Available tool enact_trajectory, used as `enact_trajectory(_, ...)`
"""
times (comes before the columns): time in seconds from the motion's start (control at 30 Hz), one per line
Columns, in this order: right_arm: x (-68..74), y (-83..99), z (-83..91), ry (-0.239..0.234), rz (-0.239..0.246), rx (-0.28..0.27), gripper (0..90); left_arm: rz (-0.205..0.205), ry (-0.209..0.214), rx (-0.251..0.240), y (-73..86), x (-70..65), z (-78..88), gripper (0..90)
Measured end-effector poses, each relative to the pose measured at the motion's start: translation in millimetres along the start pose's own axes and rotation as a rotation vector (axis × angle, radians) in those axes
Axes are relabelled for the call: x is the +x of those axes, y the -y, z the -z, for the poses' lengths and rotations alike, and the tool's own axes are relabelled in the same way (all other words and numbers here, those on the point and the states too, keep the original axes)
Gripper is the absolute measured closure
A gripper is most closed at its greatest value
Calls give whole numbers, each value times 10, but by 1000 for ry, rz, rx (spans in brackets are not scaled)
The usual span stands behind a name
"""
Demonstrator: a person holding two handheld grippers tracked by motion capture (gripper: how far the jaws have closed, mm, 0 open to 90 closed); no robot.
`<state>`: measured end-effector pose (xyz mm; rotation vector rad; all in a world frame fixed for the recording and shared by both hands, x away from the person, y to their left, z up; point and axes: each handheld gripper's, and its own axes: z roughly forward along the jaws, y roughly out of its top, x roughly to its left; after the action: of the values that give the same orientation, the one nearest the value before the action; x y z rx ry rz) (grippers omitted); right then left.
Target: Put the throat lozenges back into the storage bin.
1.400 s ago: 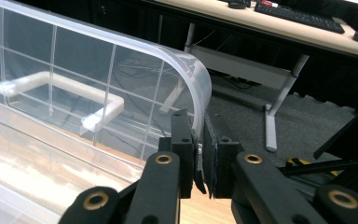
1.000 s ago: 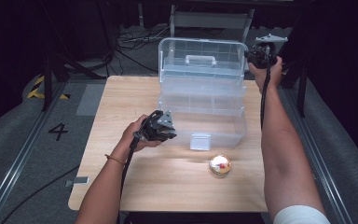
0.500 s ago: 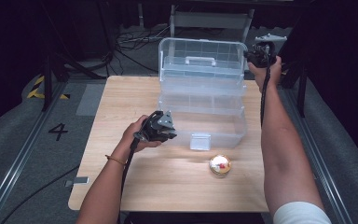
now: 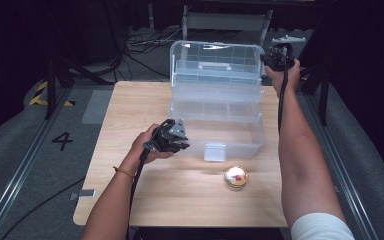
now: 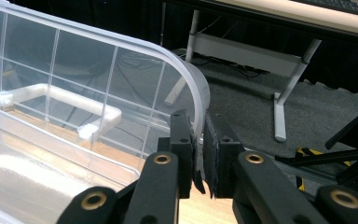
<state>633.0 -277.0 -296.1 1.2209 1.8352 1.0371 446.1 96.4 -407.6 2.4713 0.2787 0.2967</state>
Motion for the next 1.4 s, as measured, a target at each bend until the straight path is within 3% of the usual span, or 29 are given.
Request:
enact_trajectory(0.93,-34,-22,-164,-7,-5,38,824,3,7,-6,-4,-13,-44,757)
enact_trajectory(1.17,-70,0,-230,-16,-32,44,817,-2,14,-11,-2,-4,-54,757)
enact_trajectory(1.37,-78,-10,-205,-12,-15,46,855,-3,45,-21,9,10,-64,772)
enact_trajectory(1.4,-76,-11,-198,-12,-9,47,856,-6,12,-15,10,5,-66,772)
